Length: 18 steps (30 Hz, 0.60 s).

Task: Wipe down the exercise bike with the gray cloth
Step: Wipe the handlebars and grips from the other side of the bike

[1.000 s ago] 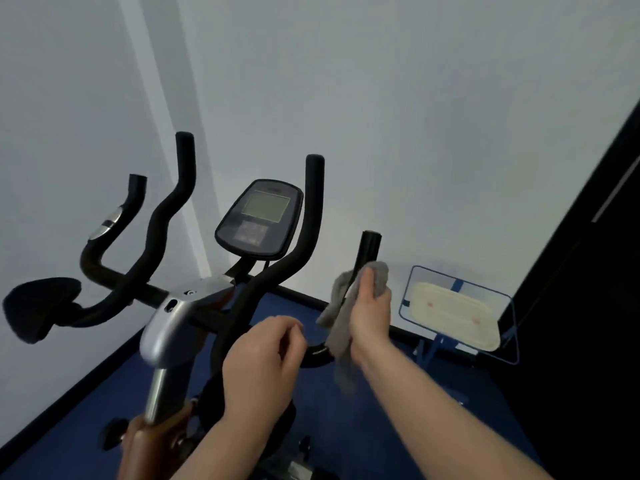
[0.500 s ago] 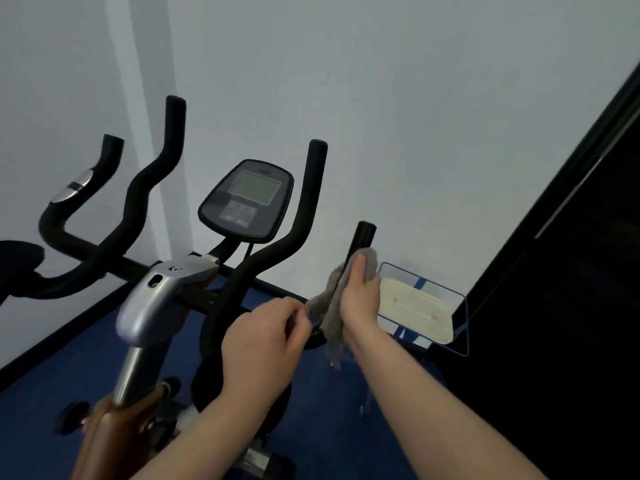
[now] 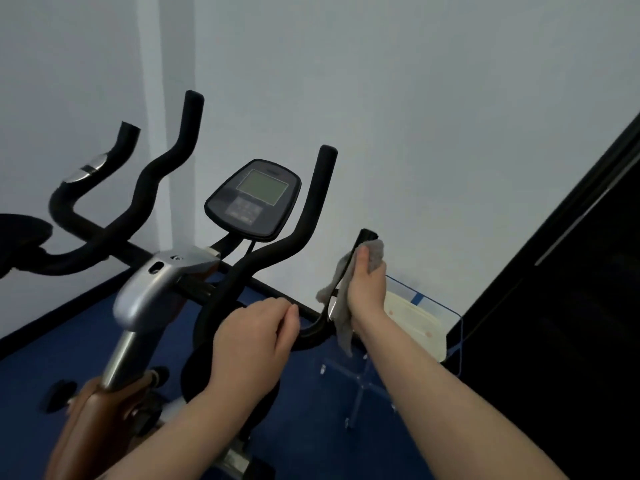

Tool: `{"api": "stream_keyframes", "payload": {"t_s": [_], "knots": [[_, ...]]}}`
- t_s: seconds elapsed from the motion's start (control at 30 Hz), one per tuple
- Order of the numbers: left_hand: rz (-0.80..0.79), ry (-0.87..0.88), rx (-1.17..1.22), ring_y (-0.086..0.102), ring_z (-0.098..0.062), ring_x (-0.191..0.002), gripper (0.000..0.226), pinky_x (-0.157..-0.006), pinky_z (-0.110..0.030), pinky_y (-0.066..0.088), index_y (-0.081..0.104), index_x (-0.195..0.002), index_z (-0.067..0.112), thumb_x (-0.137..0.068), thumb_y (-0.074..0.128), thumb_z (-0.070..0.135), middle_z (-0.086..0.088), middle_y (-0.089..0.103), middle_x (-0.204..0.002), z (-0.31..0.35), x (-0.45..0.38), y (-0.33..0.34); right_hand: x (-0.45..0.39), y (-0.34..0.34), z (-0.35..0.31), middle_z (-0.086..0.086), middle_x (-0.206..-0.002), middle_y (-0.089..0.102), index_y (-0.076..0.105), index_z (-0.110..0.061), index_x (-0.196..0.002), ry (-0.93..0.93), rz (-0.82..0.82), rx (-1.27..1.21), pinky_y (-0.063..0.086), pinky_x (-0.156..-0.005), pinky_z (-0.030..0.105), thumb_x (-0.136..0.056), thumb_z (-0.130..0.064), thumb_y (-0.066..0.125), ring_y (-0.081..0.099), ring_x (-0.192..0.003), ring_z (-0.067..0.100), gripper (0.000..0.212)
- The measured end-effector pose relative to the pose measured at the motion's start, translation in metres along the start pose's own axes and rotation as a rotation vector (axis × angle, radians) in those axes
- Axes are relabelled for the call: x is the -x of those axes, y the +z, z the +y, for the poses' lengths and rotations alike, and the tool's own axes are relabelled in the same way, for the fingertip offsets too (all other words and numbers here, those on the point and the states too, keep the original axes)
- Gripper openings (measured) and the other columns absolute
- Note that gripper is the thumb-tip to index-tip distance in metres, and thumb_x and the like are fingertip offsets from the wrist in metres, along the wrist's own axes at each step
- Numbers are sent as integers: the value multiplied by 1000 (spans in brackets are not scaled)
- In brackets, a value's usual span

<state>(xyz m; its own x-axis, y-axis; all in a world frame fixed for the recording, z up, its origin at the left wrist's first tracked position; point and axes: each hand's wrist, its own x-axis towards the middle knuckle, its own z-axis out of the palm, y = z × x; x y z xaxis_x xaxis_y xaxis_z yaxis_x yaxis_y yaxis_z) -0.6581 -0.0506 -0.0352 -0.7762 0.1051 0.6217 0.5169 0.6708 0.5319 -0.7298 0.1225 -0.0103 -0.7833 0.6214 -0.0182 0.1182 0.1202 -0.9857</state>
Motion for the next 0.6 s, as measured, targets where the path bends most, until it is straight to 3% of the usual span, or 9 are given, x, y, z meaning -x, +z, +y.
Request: {"api": "stream_keyframes", "payload": {"t_s": [0.2,0.3,0.4,0.53,0.6], "knots": [[-1,-19,22,43,-15,-47,41,-45,-38,37,46,-60,14,-96,38,33,5,43,-52,0,0,1,61,15,56,-15,-91,60,42,-35,-109,0,23,-126,41,-63,17,-97,-53,44,60,-74,-5,22],[-14,-30,38,47,-16,-50,44,-50,-43,41,51,-62,12,-97,37,36,4,47,-55,-1,0,2,66,10,61,-10,-97,63,42,-37,-108,8,-66,-141,44,-66,21,-95,-56,44,62,-78,-3,24],[-24,-50,60,52,-18,-55,50,-54,-44,43,56,-65,9,-97,34,39,1,53,-59,0,0,0,7,0,20,2,-107,64,44,-24,-111,15,-105,-113,48,-82,35,-96,-57,42,62,-93,14,37],[1,-70,93,53,-19,-54,52,-53,-45,43,57,-64,6,-97,36,40,-1,53,-58,4,0,-2,-23,-3,-4,-5,-104,63,45,-26,-116,-143,-89,-77,46,-72,22,-98,-54,41,60,-89,3,33],[22,-81,82,52,-18,-54,50,-53,-44,43,57,-64,7,-96,39,39,0,51,-58,6,0,-2,-4,4,20,-8,-102,64,45,-29,-117,-75,-78,-157,46,-69,22,-97,-53,44,61,-83,-2,31]]}}
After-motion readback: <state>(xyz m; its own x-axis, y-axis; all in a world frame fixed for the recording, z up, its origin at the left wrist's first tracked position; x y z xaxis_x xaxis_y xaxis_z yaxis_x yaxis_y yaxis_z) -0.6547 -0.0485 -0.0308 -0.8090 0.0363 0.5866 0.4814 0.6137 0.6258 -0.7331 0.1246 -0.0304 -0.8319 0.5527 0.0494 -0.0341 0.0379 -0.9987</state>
